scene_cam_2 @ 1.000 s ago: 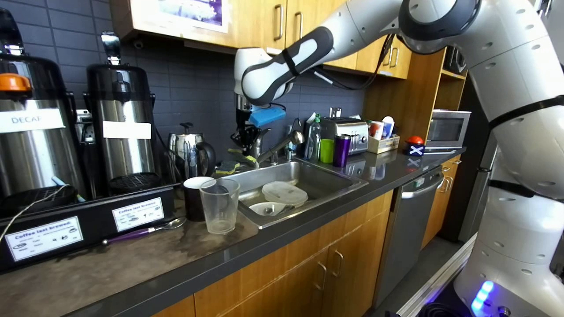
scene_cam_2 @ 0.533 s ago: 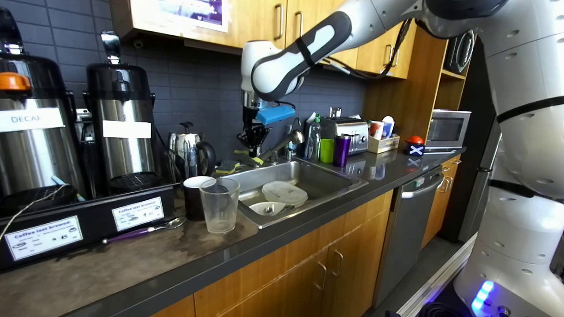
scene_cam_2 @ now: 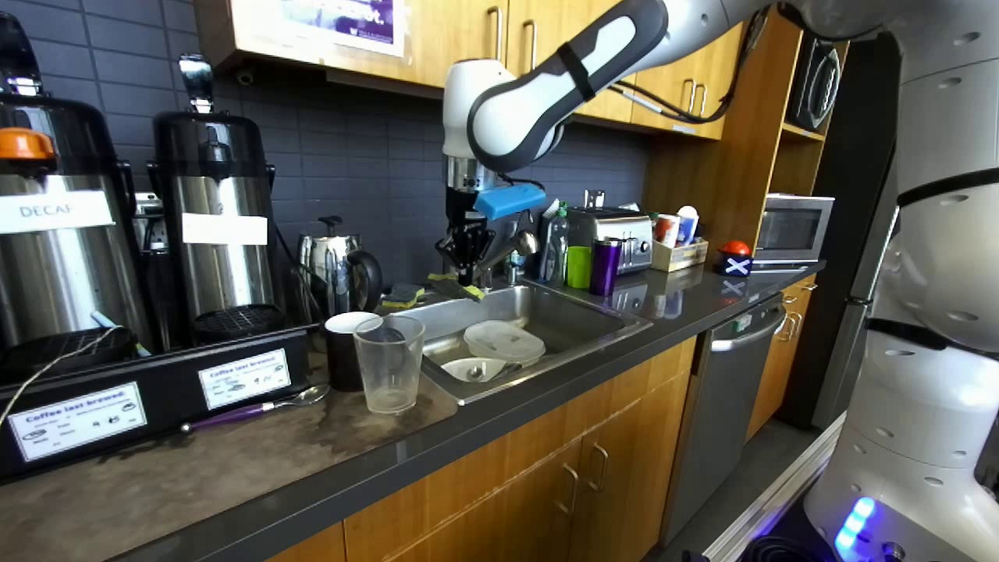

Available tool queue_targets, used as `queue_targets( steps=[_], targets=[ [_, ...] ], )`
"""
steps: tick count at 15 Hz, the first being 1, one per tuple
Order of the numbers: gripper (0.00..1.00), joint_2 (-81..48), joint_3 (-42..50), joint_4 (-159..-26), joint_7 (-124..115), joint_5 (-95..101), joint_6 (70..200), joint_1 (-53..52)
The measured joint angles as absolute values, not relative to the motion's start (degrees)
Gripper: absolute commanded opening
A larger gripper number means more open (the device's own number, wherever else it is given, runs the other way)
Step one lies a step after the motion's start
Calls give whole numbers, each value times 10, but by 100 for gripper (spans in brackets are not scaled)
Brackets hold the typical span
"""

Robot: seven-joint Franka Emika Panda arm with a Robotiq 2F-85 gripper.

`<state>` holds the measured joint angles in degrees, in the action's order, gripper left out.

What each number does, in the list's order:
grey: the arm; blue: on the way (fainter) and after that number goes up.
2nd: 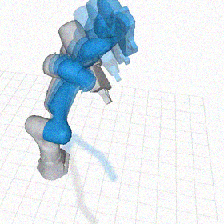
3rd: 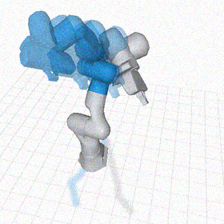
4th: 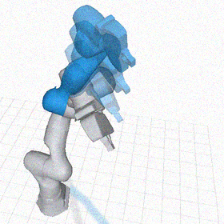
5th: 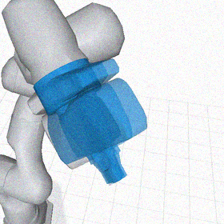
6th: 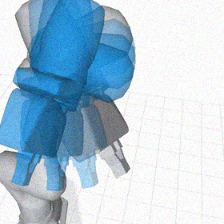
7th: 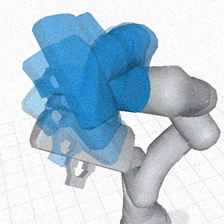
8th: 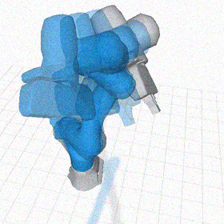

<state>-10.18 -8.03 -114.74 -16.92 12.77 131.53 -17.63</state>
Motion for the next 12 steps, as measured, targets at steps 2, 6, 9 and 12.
queue_targets(
  steps=[2, 6, 9, 12],
  targets=[
    [1, -87, -85, -1167, -175, 128, 1315, -176],
    [1, -63, -93, -1202, -186, 127, 1311, -176],
    [1, -45, -95, -1230, -188, 116, 1305, -176],
    [1, -26, -96, -1258, -189, 99, 1298, -173]
  ],
)
